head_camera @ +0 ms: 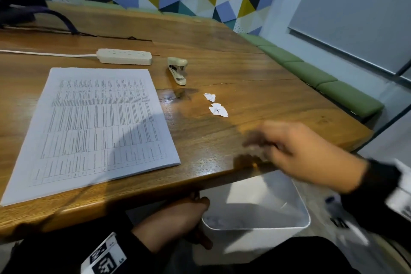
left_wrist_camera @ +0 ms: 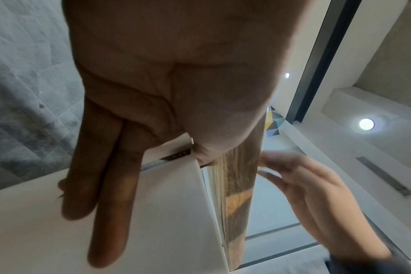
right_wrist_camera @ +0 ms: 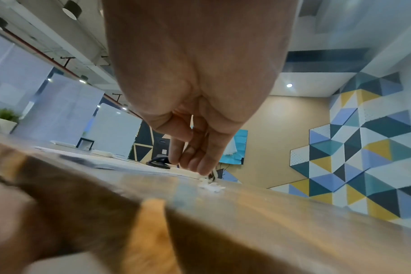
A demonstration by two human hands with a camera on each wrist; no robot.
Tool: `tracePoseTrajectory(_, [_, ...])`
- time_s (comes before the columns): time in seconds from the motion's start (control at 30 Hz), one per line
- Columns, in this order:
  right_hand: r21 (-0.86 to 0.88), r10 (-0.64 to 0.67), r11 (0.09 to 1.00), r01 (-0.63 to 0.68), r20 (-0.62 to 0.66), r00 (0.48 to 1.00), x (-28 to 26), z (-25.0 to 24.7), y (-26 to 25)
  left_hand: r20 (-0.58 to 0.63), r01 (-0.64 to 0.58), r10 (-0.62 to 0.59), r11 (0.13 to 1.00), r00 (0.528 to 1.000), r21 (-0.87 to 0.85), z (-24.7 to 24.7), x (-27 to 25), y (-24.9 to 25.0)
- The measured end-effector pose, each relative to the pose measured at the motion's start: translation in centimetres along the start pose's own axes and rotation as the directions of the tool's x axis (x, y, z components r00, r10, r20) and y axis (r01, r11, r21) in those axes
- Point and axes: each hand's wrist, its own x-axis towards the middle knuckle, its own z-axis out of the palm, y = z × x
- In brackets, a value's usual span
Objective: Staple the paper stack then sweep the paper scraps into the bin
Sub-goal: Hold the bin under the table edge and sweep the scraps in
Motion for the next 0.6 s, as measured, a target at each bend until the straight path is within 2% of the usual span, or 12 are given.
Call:
tracePoseTrajectory(0.1, [-0.086, 0.054, 0.995, -0.056, -0.034, 0.998, 7.0, -1.0, 1.8, 0.022, -0.013, 0.013, 1.000, 1.000, 0.015, 0.4, 0.0, 0.4])
tracePoseTrajectory(0.2, [-0.213, 0.161, 0.966, -0.146, 0.056, 0.985, 14.1, -1.3, 3.0, 0.014, -0.031, 0.031, 0.999, 0.999, 0.013, 0.6, 0.5, 0.2])
tracePoseTrajectory(0.3, [-0.305, 0.215, 0.938, -0.166, 0.134, 0.967, 18.4, -0.8, 3.0, 0.015, -0.050, 0.050, 0.999, 0.999, 0.011, 0.3, 0.9, -0.2])
tracePoseTrajectory(0.47, [-0.327, 0.200, 0.936, -0.128, 0.197, 0.960, 19.9, 0.1, 1.6, 0.034, -0.039, 0.037, 0.998, 0.999, 0.046, -0.4, 1.0, -0.5])
tracePoseTrajectory(0.6, [-0.244, 0.156, 0.964, -0.110, 0.178, 0.972, 16.7, 0.4, 1.4, 0.023, -0.053, 0.052, 0.998, 0.998, 0.024, -0.7, 1.0, -0.9])
